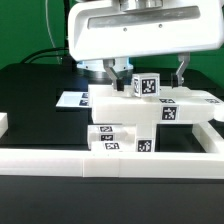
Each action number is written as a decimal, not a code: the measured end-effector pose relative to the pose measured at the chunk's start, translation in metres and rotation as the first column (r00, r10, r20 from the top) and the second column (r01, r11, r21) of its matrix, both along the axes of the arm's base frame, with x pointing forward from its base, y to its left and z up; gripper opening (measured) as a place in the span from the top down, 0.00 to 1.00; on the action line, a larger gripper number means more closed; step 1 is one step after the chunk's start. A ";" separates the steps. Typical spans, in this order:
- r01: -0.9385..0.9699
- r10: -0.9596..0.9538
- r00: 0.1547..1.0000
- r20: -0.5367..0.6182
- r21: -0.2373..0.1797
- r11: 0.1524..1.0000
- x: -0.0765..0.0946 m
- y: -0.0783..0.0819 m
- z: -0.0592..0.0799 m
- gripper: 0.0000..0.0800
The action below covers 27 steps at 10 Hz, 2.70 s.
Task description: Assemble chair
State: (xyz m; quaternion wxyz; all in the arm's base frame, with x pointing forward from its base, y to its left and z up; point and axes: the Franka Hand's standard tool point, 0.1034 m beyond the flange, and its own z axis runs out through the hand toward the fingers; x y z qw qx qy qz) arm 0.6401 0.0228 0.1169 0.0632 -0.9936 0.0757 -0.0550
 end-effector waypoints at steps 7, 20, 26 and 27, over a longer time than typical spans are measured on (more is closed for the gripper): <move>-0.288 0.290 0.957 0.023 -0.065 0.955 0.001 -0.006 0.000 0.67; 0.653 -0.647 0.757 -0.090 0.055 0.755 0.004 -0.007 -0.002 0.57; 0.363 -0.362 0.932 -0.030 0.025 0.932 0.005 0.002 0.001 0.19; 0.326 -0.325 0.945 -0.025 0.021 0.945 0.005 0.001 0.001 0.19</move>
Offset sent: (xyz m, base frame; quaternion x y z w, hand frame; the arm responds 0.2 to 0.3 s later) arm 0.0029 -0.0009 -0.0033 -0.0097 0.0150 -0.2538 0.9671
